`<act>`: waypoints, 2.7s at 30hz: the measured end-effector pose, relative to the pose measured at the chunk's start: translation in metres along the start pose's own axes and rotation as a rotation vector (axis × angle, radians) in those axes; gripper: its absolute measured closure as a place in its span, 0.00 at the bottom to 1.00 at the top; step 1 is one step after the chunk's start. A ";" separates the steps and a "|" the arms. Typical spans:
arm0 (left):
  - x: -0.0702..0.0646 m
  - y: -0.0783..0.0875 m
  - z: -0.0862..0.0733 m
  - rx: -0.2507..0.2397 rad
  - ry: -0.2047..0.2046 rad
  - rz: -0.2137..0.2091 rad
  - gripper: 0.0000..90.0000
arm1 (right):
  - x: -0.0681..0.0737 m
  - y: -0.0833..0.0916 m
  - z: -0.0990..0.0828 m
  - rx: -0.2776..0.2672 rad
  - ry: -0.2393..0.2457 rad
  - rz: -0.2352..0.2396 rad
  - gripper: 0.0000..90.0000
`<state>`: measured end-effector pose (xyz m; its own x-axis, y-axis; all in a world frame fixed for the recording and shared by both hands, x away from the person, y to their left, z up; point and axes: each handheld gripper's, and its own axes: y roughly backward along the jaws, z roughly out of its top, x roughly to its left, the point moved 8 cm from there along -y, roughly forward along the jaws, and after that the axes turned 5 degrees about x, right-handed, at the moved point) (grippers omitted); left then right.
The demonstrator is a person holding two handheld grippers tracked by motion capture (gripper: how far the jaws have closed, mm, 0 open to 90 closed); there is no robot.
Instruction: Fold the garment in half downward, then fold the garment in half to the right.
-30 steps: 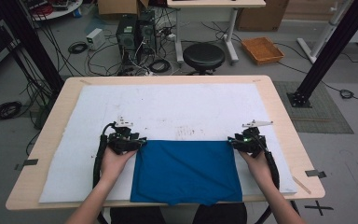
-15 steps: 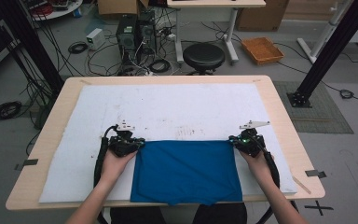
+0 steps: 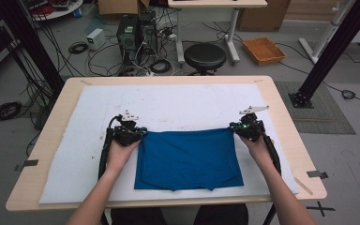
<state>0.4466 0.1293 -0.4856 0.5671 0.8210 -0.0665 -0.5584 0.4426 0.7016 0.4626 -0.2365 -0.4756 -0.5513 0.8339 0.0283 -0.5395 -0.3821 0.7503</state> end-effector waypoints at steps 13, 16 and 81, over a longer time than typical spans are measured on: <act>0.011 -0.002 0.007 -0.030 0.033 0.018 0.70 | -0.008 -0.008 0.006 -0.029 -0.005 -0.032 0.83; 0.010 0.008 0.008 -0.059 0.036 0.017 0.58 | -0.009 -0.001 0.006 -0.044 -0.027 -0.042 0.74; -0.052 0.085 -0.099 -0.078 0.299 -0.148 0.46 | 0.011 0.060 -0.023 -0.214 -0.008 -0.033 0.48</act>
<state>0.3098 0.1600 -0.4932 0.4495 0.8101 -0.3763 -0.5342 0.5815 0.6136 0.4091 -0.2596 -0.4455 -0.5266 0.8500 0.0117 -0.6806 -0.4298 0.5934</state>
